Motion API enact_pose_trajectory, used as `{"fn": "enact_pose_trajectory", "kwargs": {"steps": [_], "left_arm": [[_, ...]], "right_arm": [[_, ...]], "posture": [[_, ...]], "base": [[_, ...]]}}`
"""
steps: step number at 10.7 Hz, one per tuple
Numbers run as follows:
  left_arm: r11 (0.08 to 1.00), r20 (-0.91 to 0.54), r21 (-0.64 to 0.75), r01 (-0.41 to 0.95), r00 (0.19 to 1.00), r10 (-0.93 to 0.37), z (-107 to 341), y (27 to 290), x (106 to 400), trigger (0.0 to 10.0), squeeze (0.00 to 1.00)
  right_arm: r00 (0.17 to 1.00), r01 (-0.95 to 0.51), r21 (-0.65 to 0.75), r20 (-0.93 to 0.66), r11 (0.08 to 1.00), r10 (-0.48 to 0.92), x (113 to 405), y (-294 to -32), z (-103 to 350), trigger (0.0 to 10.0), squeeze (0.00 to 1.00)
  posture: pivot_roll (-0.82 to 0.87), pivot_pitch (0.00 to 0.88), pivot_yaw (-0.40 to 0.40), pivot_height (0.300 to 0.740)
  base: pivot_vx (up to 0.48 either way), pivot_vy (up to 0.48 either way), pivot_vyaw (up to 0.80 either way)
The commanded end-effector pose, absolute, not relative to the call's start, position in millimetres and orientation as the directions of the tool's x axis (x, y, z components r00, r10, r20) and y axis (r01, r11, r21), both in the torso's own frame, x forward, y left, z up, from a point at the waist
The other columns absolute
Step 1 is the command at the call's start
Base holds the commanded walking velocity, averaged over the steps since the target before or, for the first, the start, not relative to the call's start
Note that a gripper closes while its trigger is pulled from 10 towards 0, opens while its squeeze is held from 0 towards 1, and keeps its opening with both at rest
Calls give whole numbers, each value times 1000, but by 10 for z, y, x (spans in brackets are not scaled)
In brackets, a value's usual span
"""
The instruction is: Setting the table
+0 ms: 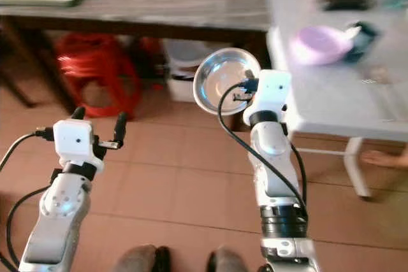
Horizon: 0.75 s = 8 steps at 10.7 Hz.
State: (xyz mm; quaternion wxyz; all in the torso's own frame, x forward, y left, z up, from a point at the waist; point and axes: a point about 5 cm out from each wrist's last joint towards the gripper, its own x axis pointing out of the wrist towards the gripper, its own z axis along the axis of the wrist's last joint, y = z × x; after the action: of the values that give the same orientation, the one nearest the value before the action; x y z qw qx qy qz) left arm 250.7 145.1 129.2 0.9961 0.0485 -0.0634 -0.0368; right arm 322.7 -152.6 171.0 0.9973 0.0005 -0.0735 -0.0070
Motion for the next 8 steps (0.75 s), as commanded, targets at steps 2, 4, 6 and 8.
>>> {"fn": "enact_pose_trajectory", "kwargs": {"steps": [2,4,6,8], "left_arm": [[988,136,125,91,985,-108,1334,1397,2528,10000,0],[990,128,107,89,987,-102,1298,1371,2523,10000,0],[987,114,119,112,985,-126,1236,1320,2520,10000,0],[988,144,126,90,984,-108,1329,1342,2591,10000,0]], "right_arm": [[986,-4,-16,168,1000,7,3244,-1490,1788,10000,0],[987,-9,15,161,1000,7,3280,-1473,1791,10000,0],[986,-55,55,159,997,46,3296,-1378,1759,10000,0],[980,-90,51,181,995,80,3329,-1310,1824,10000,0]], "posture": [[15,148,-9,740],[26,140,-3,740],[30,119,-12,740],[36,142,-18,740]], "base": [[480,0,0],[480,0,0],[480,0,0],[480,0,0]]}}
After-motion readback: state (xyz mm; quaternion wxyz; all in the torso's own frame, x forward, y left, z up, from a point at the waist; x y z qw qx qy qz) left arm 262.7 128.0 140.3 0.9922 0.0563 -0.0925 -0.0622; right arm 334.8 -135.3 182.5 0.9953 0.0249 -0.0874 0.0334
